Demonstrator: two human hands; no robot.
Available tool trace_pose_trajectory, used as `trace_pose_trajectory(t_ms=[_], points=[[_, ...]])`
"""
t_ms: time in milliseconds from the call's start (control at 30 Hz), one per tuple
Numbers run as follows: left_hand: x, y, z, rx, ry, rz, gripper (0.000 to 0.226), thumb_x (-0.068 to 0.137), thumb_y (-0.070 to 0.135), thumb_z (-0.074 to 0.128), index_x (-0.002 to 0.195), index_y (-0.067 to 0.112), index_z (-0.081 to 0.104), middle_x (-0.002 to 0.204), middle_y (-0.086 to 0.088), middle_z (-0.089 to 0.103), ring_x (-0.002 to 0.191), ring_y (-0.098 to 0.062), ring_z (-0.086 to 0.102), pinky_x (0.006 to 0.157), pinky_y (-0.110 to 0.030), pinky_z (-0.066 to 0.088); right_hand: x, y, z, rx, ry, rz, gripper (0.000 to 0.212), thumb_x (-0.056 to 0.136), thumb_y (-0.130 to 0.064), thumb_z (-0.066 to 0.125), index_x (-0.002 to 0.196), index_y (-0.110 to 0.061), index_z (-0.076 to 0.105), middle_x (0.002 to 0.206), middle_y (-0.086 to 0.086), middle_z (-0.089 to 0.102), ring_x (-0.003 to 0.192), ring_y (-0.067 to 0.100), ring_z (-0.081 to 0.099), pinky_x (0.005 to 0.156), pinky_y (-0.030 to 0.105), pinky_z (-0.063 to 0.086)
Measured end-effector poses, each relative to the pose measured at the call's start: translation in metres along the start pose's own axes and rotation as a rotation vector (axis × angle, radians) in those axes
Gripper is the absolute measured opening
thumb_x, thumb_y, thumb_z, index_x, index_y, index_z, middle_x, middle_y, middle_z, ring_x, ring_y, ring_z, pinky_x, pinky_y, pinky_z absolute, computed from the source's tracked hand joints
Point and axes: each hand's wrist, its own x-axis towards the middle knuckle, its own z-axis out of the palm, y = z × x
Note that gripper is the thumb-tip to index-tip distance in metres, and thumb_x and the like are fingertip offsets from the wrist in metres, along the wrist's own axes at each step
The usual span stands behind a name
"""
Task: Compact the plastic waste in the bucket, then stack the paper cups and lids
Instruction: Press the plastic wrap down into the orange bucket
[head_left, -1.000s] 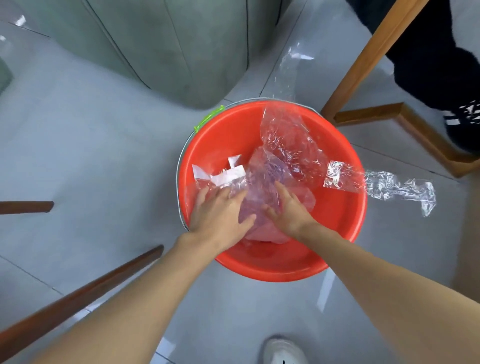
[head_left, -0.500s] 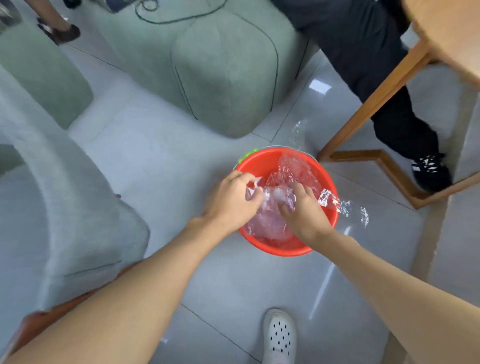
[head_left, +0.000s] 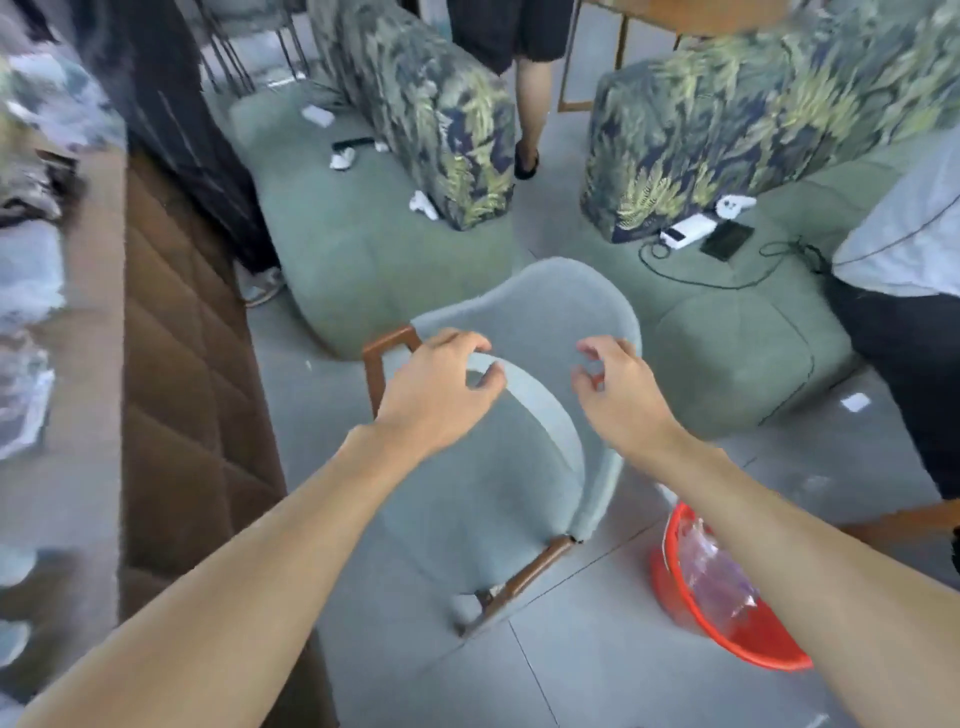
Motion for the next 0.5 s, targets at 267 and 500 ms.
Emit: trace_pose_trajectory(t_ms=[267, 500], points=[[-0.064, -0.172, -0.190, 0.093, 0.248, -0.310, 0.032, 0.096, 0.044, 0.054, 0.119, 0.024, 0.063, 0.116, 0.007, 0.062, 0.107, -0.016, 0.058, 0.082, -0.032, 0.044, 0.032, -0.226, 0.150, 0.056, -0.211, -0.311, 0.020, 0.094, -0.016, 0.051, 0.111, -0.013, 0.060, 0.115, 0.001, 0.052, 0.077, 0.010, 0.054, 0.077, 0.023, 0.038], [-0.121, -0.298, -0.288, 0.127, 0.385, -0.647, 0.023, 0.091, 0.038, 0.057, 0.104, 0.022, 0.066, 0.107, 0.003, 0.065, 0.103, -0.024, 0.062, 0.086, -0.035, 0.050, 0.050, -0.383, 0.284, 0.112, -0.434, -0.511, 0.017, 0.092, -0.017, 0.051, 0.104, -0.014, 0.062, 0.104, 0.003, 0.058, 0.084, 0.016, 0.056, 0.079, 0.028, 0.043]])
